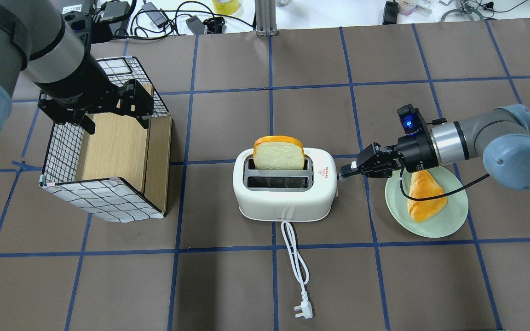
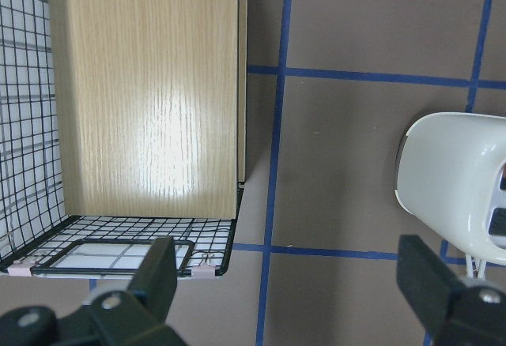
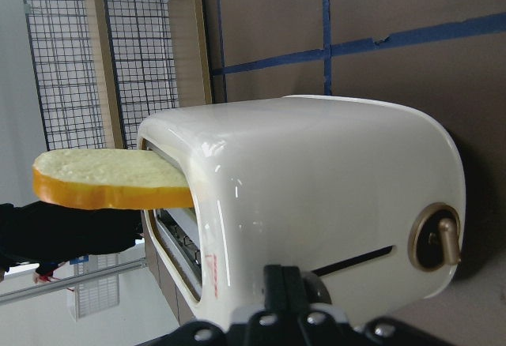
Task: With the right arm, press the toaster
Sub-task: 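Push the toaster lever down with the right gripper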
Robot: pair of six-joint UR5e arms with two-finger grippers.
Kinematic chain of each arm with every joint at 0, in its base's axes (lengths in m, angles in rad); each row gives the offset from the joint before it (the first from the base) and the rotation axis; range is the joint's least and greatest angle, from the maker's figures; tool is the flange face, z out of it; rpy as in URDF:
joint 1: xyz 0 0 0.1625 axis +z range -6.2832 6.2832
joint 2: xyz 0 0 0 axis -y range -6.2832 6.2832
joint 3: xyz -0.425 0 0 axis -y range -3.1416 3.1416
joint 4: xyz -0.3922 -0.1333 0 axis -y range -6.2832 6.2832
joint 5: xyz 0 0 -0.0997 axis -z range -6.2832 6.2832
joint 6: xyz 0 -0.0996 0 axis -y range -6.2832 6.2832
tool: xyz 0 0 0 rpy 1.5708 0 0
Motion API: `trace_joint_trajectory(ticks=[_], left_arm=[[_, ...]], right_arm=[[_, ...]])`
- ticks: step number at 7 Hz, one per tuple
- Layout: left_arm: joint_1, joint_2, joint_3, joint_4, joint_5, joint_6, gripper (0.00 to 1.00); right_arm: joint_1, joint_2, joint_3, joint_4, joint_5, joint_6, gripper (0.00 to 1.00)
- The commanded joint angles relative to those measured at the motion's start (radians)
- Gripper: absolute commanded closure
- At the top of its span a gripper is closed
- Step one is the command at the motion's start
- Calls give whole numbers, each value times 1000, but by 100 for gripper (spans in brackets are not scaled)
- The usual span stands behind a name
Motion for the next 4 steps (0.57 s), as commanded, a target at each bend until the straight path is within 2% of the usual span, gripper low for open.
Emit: trace_joint_trajectory(ticks=[1,4], left_arm=[[0,0,0,0,0,0,0],[0,0,0,0,0,0,0]], right_arm=[[0,24,0,-20,-1,-2,100],[0,46,24,-94,-3,-10,100]])
